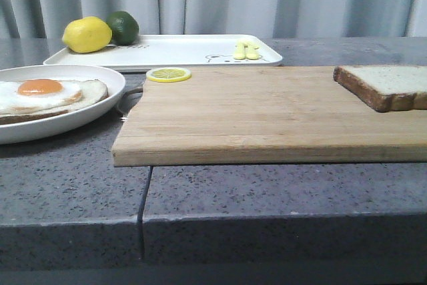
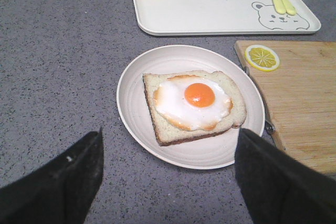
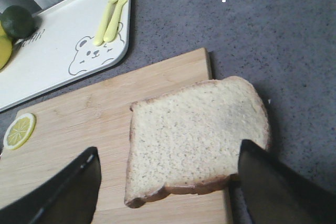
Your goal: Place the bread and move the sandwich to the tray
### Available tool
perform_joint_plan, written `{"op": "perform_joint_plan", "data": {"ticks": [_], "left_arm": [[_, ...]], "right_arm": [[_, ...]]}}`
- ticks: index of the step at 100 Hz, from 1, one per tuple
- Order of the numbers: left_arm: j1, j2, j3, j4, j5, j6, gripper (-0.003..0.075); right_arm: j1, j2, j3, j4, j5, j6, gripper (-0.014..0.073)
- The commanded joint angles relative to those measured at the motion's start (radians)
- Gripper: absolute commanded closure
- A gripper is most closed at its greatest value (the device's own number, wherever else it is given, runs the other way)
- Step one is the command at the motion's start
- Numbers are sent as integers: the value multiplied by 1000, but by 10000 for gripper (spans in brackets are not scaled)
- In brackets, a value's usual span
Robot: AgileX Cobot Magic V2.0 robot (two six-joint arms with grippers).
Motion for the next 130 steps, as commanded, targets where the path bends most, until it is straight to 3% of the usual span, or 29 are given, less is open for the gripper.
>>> {"op": "perform_joint_plan", "data": {"ticks": [1,22,61,130], "left_arm": [[-4,13,-35,-24,-60,-5,227],[-4,13,-35,-24,-60,-5,227],[-4,13,-35,-24,-60,-5,227],[-4,13,-35,-24,-61,-5,227]], "right_arm": [[-33,31,4,121,-41,-83,43],[-100,102,65,277,-38,-247,43],[-134,235,74,395,-16,-370,43],[-131,369,74,458,58,-457,43]]}}
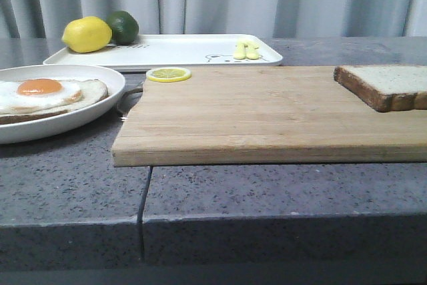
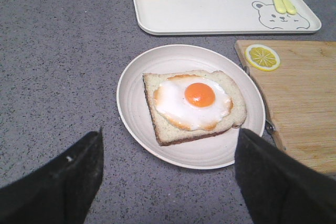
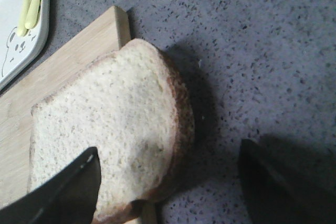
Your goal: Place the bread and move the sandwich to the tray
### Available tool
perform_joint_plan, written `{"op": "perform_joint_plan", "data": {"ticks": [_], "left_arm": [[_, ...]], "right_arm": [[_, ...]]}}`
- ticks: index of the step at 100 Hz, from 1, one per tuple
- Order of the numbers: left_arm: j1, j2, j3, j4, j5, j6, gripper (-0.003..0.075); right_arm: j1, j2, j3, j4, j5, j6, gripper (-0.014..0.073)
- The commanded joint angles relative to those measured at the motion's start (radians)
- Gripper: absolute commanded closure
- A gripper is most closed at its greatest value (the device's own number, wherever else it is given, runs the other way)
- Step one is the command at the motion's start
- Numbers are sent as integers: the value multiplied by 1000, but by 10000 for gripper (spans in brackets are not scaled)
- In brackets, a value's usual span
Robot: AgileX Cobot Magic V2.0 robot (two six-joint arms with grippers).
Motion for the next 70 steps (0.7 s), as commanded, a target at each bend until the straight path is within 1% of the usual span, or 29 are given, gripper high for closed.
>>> {"op": "perform_joint_plan", "data": {"ticks": [1,70], "left_arm": [[-4,13,-35,-24,-62,-5,227],[-4,13,-35,-24,-62,-5,227]], "right_arm": [[-3,-11,-23,52,41,-27,43],[-1,48,-25,75,115,-42,43]]}}
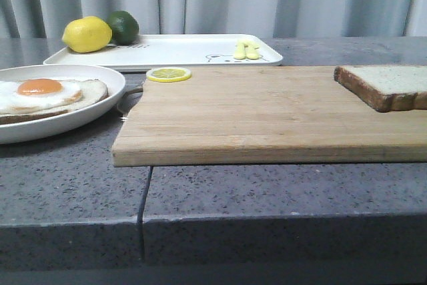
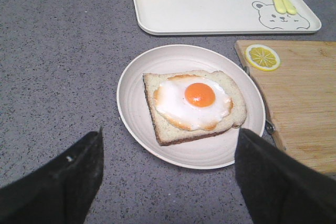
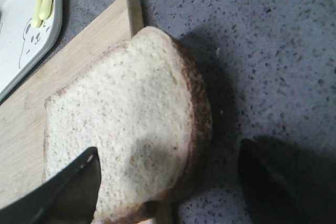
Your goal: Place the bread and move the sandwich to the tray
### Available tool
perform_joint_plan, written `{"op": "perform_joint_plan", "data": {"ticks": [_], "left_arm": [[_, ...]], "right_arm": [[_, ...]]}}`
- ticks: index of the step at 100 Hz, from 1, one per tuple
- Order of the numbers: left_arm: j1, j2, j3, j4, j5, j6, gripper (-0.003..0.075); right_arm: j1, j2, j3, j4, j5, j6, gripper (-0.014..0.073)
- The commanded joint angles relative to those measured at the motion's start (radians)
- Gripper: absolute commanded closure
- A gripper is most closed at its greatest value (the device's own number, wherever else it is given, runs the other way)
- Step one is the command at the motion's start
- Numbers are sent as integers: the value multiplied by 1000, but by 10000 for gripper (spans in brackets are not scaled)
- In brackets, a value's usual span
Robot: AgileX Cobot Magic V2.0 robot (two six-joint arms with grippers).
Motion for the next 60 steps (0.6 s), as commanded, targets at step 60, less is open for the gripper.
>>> {"op": "perform_joint_plan", "data": {"ticks": [60], "left_arm": [[-4,13,-35,-24,-62,-5,227]], "right_arm": [[-1,114,-24,53,122,-63,43]]}}
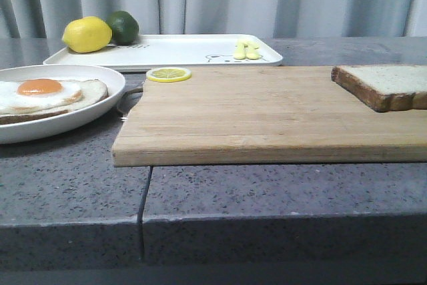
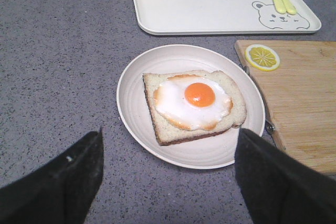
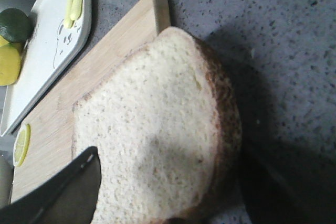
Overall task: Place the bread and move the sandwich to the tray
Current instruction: 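Close the right gripper on the bread slice and lift it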
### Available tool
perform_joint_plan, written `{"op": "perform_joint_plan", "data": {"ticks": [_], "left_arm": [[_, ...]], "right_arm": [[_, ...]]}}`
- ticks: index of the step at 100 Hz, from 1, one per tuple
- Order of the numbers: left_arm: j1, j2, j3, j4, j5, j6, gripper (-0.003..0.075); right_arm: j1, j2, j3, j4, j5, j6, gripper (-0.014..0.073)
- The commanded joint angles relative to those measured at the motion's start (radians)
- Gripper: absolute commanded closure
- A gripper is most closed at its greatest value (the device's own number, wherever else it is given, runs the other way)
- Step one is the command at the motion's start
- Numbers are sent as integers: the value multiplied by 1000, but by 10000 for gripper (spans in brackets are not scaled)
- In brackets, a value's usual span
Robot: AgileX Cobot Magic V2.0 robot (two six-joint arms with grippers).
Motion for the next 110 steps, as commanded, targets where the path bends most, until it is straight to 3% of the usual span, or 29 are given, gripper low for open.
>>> {"op": "perform_joint_plan", "data": {"ticks": [1,17,70,97,110], "left_arm": [[-4,13,-35,-24,-62,-5,227],[-4,13,-35,-24,-62,-5,227],[-4,13,-35,-24,-62,-5,227],[-4,13,-35,-24,-62,-5,227],[-4,13,-35,-24,-62,-5,227]], "right_arm": [[-1,12,-7,-22,9,-8,43],[-1,14,-7,-22,4,-8,113],[-1,10,-7,-21,-2,-7,638],[-1,-115,-14,83,61,42,651],[-1,-203,-59,85,126,124,651]]}}
